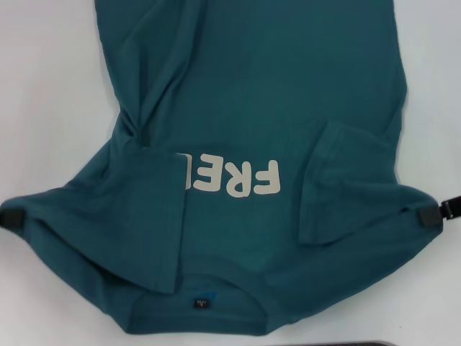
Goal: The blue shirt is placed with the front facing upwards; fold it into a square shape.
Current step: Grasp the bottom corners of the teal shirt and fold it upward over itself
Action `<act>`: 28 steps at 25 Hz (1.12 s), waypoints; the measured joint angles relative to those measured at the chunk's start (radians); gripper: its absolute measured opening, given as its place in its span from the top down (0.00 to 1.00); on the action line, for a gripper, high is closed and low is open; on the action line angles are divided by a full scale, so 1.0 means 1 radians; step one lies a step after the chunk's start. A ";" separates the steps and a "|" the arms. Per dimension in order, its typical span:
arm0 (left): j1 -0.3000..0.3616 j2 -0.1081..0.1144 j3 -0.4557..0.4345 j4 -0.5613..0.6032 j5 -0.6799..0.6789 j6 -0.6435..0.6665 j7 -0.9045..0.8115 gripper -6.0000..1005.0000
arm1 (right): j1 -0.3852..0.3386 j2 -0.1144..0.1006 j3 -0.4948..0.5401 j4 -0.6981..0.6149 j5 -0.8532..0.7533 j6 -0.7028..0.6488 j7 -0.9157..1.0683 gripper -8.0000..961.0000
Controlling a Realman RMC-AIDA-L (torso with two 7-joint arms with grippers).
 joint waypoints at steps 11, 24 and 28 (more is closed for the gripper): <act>-0.058 -0.001 -0.002 0.005 -0.010 -0.036 -0.002 0.95 | 0.021 -0.007 0.093 -0.009 0.007 0.002 -0.017 0.98; -0.145 -0.007 0.002 -0.007 -0.036 -0.083 -0.192 0.95 | 0.064 -0.019 0.122 -0.011 0.009 0.019 -0.019 0.98; -0.179 -0.010 0.012 -0.012 -0.036 -0.090 -0.290 0.95 | 0.078 -0.026 0.125 -0.011 0.009 0.023 -0.010 0.98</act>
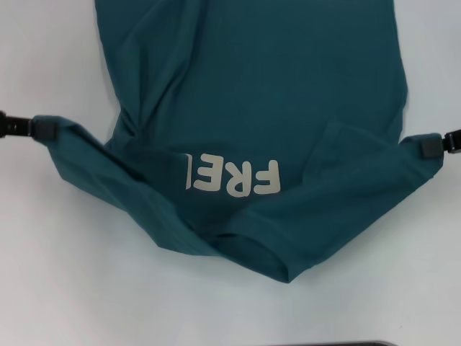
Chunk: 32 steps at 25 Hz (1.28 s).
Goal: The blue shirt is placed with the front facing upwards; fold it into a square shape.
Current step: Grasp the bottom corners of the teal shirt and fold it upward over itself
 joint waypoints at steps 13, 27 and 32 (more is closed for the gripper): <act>-0.090 0.006 0.031 -0.015 0.000 -0.032 -0.193 0.95 | 0.042 -0.017 0.020 -0.007 -0.002 0.065 0.043 0.98; -0.152 -0.011 0.041 -0.004 -0.003 -0.202 -0.218 0.95 | 0.083 -0.013 0.037 -0.076 0.014 0.140 0.099 0.98; -0.172 -0.019 0.042 -0.004 -0.013 -0.257 -0.219 0.95 | 0.088 -0.012 0.037 -0.107 0.015 0.165 0.112 0.98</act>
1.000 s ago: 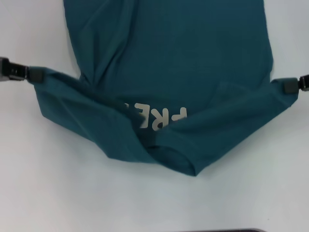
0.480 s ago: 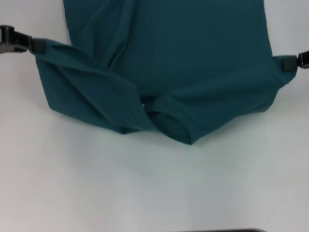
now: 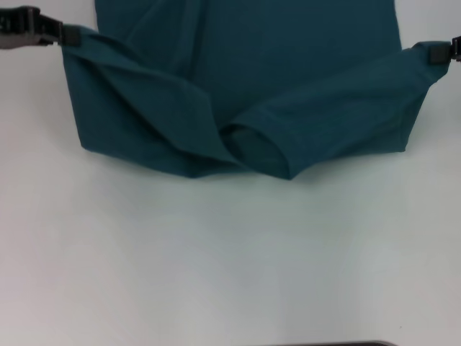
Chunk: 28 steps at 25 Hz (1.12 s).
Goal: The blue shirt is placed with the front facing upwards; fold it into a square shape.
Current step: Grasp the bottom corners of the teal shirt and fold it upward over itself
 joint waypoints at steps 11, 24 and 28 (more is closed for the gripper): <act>-0.035 -0.025 0.011 0.012 -0.002 -0.132 0.002 0.95 | 0.017 0.003 -0.012 -0.014 -0.002 0.099 0.001 0.98; -0.045 -0.077 0.125 0.011 -0.066 -0.309 0.020 0.95 | 0.019 0.011 -0.046 -0.014 -0.005 0.199 -0.010 0.98; -0.048 -0.093 0.147 0.011 -0.067 -0.364 0.028 0.95 | 0.018 0.019 -0.075 -0.014 -0.005 0.240 -0.020 0.98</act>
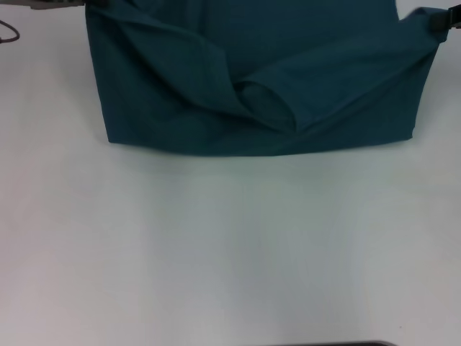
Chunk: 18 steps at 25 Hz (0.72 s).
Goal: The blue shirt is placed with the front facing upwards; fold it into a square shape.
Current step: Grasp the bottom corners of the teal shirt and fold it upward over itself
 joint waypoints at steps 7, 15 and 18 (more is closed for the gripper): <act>0.000 -0.033 0.049 0.000 -0.002 -0.098 0.011 0.95 | 0.005 0.022 -0.055 -0.005 0.002 0.088 -0.010 0.97; 0.007 -0.057 0.114 0.000 -0.002 -0.170 0.013 0.95 | 0.005 0.058 -0.059 -0.012 0.005 0.170 -0.034 0.94; 0.009 -0.064 0.131 0.000 -0.001 -0.198 0.013 0.95 | 0.008 0.071 -0.059 -0.012 0.005 0.181 -0.043 0.93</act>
